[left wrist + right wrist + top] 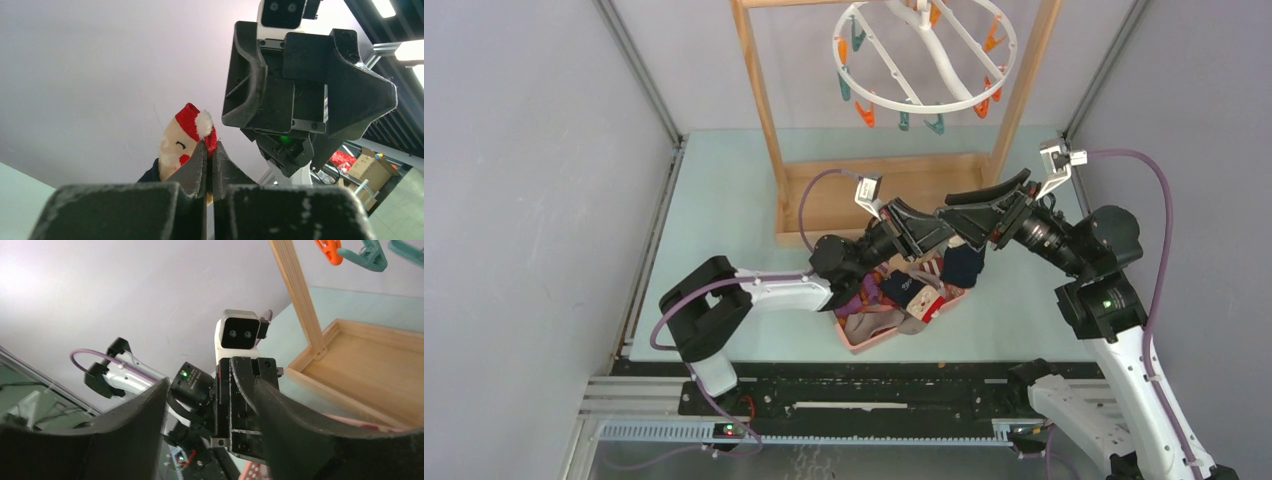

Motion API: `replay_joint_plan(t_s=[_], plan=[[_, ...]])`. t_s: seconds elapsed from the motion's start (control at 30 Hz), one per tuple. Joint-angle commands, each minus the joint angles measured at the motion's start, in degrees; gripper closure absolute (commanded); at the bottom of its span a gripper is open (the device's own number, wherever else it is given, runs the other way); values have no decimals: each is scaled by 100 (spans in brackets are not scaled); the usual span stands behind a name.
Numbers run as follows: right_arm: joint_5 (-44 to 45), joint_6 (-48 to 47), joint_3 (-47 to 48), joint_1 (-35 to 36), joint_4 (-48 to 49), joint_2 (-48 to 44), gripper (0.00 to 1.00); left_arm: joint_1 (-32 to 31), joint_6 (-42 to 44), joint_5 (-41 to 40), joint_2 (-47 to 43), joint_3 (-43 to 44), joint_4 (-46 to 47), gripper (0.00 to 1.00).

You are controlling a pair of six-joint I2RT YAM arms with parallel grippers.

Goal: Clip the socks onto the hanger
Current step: Open the clamp at the hanger.

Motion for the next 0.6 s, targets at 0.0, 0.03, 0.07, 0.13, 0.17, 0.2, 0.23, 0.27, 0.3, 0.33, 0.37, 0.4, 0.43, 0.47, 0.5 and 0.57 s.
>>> replay_joint_plan(t_s=[0.0, 0.03, 0.07, 0.13, 0.17, 0.2, 0.23, 0.27, 0.3, 0.33, 0.37, 0.4, 0.43, 0.47, 0.5, 0.57], plan=[[328, 127, 7, 59, 114, -175, 7, -102, 229, -134, -185, 218, 301, 100], [574, 198, 6, 56, -6, -239, 1, -104, 255, -194, -237, 180, 299, 100], [746, 245, -1, 53, -67, -294, 1, -108, 278, -232, -274, 152, 300, 100], [609, 222, -106, 59, 147, -408, 0, -127, 371, -143, -294, 182, 305, 100], [458, 200, -169, 64, 304, -471, 0, -144, 409, -120, -290, 197, 301, 100], [474, 189, -209, 75, 340, -548, 0, -159, 415, -117, -283, 209, 301, 100], [611, 195, -221, 77, 258, -604, 0, -165, 404, -136, -286, 221, 307, 100], [769, 206, -232, 78, 146, -664, 0, -167, 389, -165, -271, 216, 303, 100], [842, 202, -258, 85, 97, -707, 0, -173, 355, -175, -252, 217, 307, 100], [832, 189, -297, 78, 113, -723, 0, -174, 333, -170, -222, 217, 300, 100], [802, 184, -323, 80, 128, -727, 0, -174, 322, -162, -212, 206, 299, 100], [803, 196, -347, 78, 137, -727, 0, -174, 312, -177, -210, 175, 307, 100], [816, 204, -360, 81, 129, -719, 0, -166, 316, -190, -221, 147, 307, 100], [819, 232, -357, 83, 141, -685, 0, -165, 345, -215, -255, 123, 309, 100], [791, 232, -357, 78, 192, -667, 0, -165, 377, -232, -274, 107, 312, 100], [735, 254, -363, 77, 273, -636, 0, -165, 448, -236, -329, 70, 308, 100]])
